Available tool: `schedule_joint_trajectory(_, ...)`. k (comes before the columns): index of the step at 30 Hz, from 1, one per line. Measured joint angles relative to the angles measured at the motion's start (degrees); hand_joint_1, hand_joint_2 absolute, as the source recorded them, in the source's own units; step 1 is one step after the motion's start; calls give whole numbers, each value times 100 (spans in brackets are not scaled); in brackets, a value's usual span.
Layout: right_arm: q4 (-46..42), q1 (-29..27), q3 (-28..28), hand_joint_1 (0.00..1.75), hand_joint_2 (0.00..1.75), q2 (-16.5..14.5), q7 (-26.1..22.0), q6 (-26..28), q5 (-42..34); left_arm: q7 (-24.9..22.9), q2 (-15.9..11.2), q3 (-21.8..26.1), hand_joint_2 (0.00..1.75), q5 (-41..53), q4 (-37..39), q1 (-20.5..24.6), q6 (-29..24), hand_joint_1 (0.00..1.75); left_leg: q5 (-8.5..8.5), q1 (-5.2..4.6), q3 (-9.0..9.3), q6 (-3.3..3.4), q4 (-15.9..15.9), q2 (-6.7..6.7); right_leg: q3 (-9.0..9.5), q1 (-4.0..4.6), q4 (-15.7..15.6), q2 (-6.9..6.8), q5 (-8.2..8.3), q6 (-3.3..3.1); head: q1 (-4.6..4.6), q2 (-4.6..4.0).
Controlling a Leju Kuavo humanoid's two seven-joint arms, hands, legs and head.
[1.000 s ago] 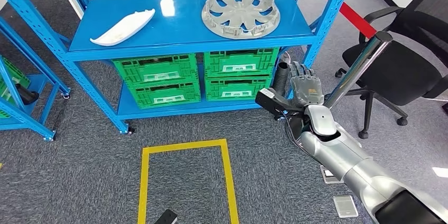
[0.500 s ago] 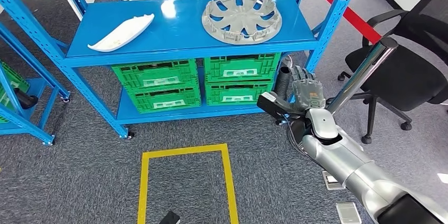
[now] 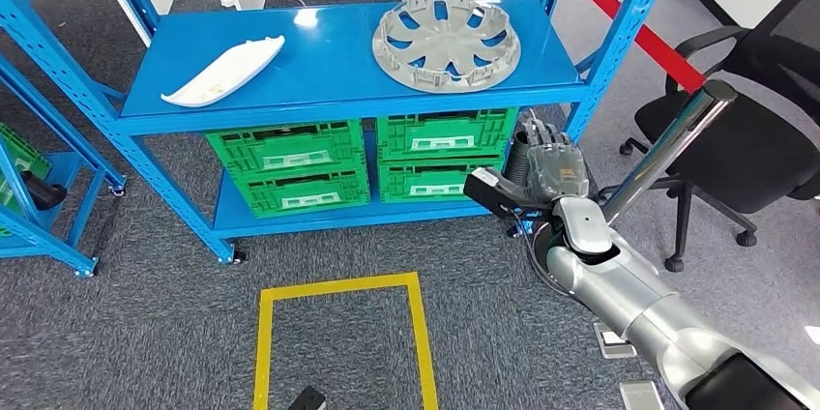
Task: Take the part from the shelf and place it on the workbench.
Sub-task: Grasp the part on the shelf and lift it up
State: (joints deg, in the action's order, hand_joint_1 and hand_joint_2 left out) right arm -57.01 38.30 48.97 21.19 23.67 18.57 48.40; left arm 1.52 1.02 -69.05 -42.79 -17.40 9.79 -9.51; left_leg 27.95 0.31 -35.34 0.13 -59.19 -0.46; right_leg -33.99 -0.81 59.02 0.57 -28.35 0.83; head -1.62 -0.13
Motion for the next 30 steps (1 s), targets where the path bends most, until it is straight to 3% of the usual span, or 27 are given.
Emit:
schedule_joint_trajectory(2, -8, 8, -4, 0, 0, -1, 0, 1, 0, 2, 2, 0, 0, 7, 0, 4, 0, 0, 8, 23, 43, 67, 40, -1, -98, -6, 220, -16, -123, 51, -17, 0)
schedule_joint_trajectory(5, -13, -13, -2, 0, 0, -1, 1, -3, -1, 2, 2, 0, 0, 11, 0, 9, 0, 0, 68, 24, 118, 136, 49, 2, -680, -10, 1262, -24, -479, 79, -52, 0)
schedule_joint_trajectory(6, -13, -32, -1, 0, 0, -1, 2, -4, -1, 1, 2, 0, 0, 12, 0, 7, 0, 0, 95, 20, 149, 144, 48, 2, -862, -11, 1527, -24, -503, 82, -56, 0)
schedule_joint_trajectory(7, -13, -47, -1, 0, 0, -1, 2, -6, -1, 1, 2, 0, 0, 12, 1, 4, 0, 0, 127, 17, 186, 144, 45, 0, -957, -10, 1598, -24, -415, 78, -58, 0)
schedule_joint_trajectory(8, -13, -51, -1, 0, 0, -1, 2, -7, -1, 1, 2, 1, 0, 11, 1, 2, 0, 0, 165, 16, 232, 137, 41, -1, -944, -9, 1443, -24, -214, 67, -63, 0)
schedule_joint_trajectory(10, -13, -36, -1, 0, 0, -1, 2, -7, -1, 1, 4, 1, 0, 11, 1, 1, -2, 0, 255, 13, 322, 101, 33, -4, -712, 3, 757, -31, 275, 30, -62, 0)
schedule_joint_trajectory(11, -13, -25, 0, 0, 0, 0, 2, -8, -1, 1, 4, 2, 0, 11, 0, 4, -4, 0, 294, 7, 346, 74, 24, -5, -593, 18, 448, -33, 410, 6, -56, 0)
schedule_joint_trajectory(12, -13, -19, 0, 0, 0, 1, 2, -11, 0, 1, 6, 2, 0, 11, -1, 6, -7, 0, 319, 2, 349, 42, 17, -5, -514, 32, 250, -32, 441, -20, -52, 0)
schedule_joint_trajectory(14, -13, -20, 0, 0, 0, 4, 3, -16, 1, -1, 10, 2, 0, 10, -2, 8, -9, 0, 343, -1, 350, -22, 32, -2, -468, 54, 134, -17, 352, -78, -50, 0)
schedule_joint_trajectory(17, -14, -16, -3, 0, 0, 8, 3, -17, 14, -1, 12, 4, 0, 9, -2, 19, -1, 0, 480, 3, 313, -104, -106, 4, -375, 18, 51, -9, 297, -168, -45, 0)
schedule_joint_trajectory(19, -15, -12, -1, 0, 0, 6, 2, -16, 40, -1, 11, 7, 0, 9, -2, 26, 0, 0, 707, 2, 30, -127, -684, 4, -290, 9, 16, -18, 257, -218, -35, 0)
schedule_joint_trajectory(21, -15, -20, 7, 0, 0, 1, 1, -18, 56, -4, 11, 8, 0, 8, -1, 15, 0, 0, 845, 3, -387, -148, -1351, 4, -224, 13, 17, -20, 202, -237, -32, 0)
schedule_joint_trajectory(22, -15, -26, 9, 0, 0, -2, 0, -19, 61, -6, 10, 9, 0, 9, 0, 8, 1, 0, 778, 5, -517, -158, -1472, 4, -186, 14, 22, -16, 169, -235, -31, 0)
schedule_joint_trajectory(23, -15, -30, 9, 0, 0, -3, 0, -19, 66, -8, 10, 9, 0, 9, 1, 4, 2, 0, 600, 7, -545, -163, -1381, 4, -141, 13, 27, -11, 133, -228, -31, 0)
schedule_joint_trajectory(25, -15, -30, 8, 0, 0, -3, 0, -19, 77, -10, 9, 11, 0, 10, 1, 5, 4, 0, 114, 10, -348, -147, -754, 1, -28, 10, 31, -1, 51, -201, -29, 0)
schedule_joint_trajectory(26, -15, -22, 9, 0, 0, -3, 0, -20, 81, -10, 8, 12, 0, 10, 1, 7, 4, 0, -52, 2, -227, -125, -451, -1, 17, 16, 34, 4, 14, -177, -27, 0)
schedule_joint_trajectory(27, -15, -14, 9, 0, 0, -3, 1, -21, 82, -11, 7, 13, 0, 10, 1, 10, 4, 0, -110, -8, -126, -96, -225, -3, 41, 21, 34, 8, -9, -151, -26, 0)
schedule_joint_trajectory(30, -16, -8, 8, 0, 0, -4, 1, -23, 84, -14, 2, 22, 0, 14, 2, 16, 4, 0, -15, -23, -19, 0, -18, -6, 34, 26, 14, 7, -33, -61, -25, 0)
